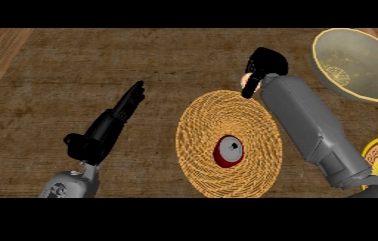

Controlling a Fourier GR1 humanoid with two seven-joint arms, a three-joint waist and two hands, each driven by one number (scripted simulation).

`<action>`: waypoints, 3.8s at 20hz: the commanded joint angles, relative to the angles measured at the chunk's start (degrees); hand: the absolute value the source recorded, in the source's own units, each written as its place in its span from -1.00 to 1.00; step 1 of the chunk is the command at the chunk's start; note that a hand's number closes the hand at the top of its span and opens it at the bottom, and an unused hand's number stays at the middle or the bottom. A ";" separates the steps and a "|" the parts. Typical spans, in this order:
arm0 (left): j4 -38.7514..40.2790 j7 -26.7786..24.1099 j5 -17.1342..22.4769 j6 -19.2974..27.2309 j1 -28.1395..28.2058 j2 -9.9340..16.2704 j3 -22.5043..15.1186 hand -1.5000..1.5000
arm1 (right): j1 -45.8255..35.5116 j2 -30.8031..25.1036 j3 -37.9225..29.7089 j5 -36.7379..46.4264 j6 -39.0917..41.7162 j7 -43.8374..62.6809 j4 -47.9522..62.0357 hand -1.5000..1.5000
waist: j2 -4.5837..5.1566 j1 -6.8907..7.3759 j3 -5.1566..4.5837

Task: Pick the cupcake from the placemat and place it in the bowl

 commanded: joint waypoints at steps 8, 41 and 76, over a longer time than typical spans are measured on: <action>-0.25 -0.65 -0.51 -0.40 1.34 -0.16 0.80 0.00 | -7.06 -4.08 0.91 11.86 -15.81 9.74 -1.87 1.00 | -0.58 -0.70 -0.04; -0.97 2.32 -2.27 -1.67 -1.09 -2.96 1.61 0.00 | -3.27 -22.83 -25.23 2.51 -16.72 -10.56 15.33 -1.00 | 0.36 0.38 0.16; 1.76 0.02 -2.83 -3.57 -0.46 -2.73 6.12 0.00 | 31.48 -37.34 -60.80 -32.15 -20.10 -48.67 6.08 -1.00 | -0.56 -2.49 -0.03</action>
